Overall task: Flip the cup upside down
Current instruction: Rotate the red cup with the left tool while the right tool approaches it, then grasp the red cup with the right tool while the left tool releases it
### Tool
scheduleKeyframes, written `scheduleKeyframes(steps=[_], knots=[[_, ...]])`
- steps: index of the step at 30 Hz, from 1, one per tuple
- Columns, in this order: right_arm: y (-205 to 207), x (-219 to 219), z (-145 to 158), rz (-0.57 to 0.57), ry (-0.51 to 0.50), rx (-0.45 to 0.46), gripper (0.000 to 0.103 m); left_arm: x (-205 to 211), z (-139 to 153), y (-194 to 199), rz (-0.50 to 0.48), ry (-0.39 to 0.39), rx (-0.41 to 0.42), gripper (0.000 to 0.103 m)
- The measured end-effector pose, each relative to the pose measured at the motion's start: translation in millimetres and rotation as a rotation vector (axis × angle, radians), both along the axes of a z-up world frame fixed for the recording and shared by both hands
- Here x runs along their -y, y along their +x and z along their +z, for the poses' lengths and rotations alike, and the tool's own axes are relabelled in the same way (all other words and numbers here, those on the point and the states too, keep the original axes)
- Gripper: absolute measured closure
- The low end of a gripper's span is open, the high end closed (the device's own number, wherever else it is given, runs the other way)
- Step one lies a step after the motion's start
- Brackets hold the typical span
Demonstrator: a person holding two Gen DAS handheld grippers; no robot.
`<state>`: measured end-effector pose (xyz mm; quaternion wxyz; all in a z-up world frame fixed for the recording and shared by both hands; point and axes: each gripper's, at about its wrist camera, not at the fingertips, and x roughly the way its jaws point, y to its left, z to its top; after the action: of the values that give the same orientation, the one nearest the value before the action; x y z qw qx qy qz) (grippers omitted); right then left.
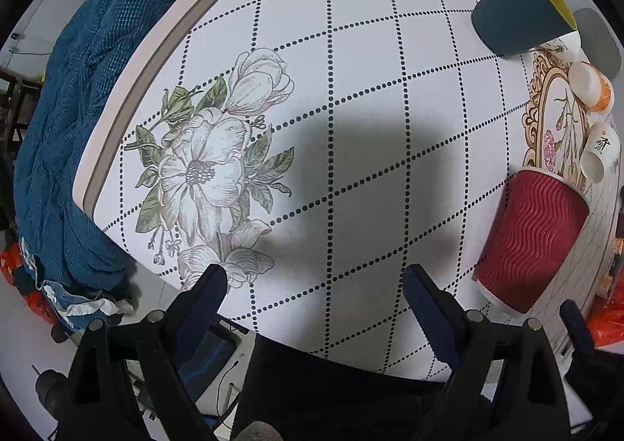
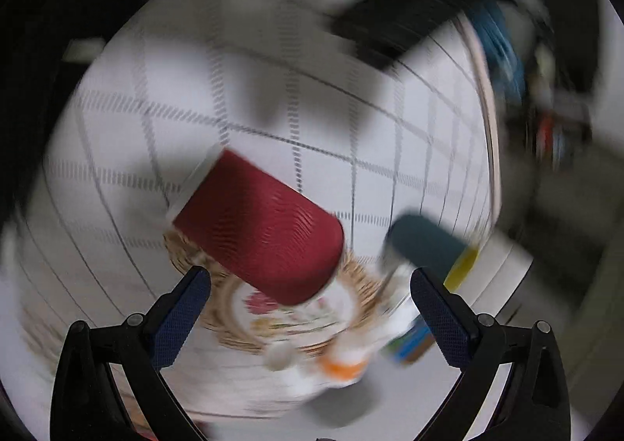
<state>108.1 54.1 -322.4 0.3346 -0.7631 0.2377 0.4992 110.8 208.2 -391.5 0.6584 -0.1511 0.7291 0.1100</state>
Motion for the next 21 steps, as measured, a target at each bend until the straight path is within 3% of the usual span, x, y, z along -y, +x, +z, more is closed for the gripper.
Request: scheduleKeyframes(steps=[4,7,13,16,21], knots=[[-18,21,-21,0.364,-0.060,0.067,0.000,-4,-6,4,-0.006,0.006,-0.010,0.011],[-24,32,-38,0.523,-0.097,0.082,0.000,-6,-12,8,-0.007,0.004,-0.018,0.010],[-24,41,-60,0.675,-0.140,0.084,0.005,-10,-17,10,-0.002,0.004,-0.023,0.011],[-23,43,-67,0.699,-0.162,0.072,0.009,-11,-19,11,0.000,0.001,-0.028,0.011],[-21,43,-79,0.698,-0.194,0.056,0.024,-11,-21,9,-0.006,-0.002,-0.034,0.011]])
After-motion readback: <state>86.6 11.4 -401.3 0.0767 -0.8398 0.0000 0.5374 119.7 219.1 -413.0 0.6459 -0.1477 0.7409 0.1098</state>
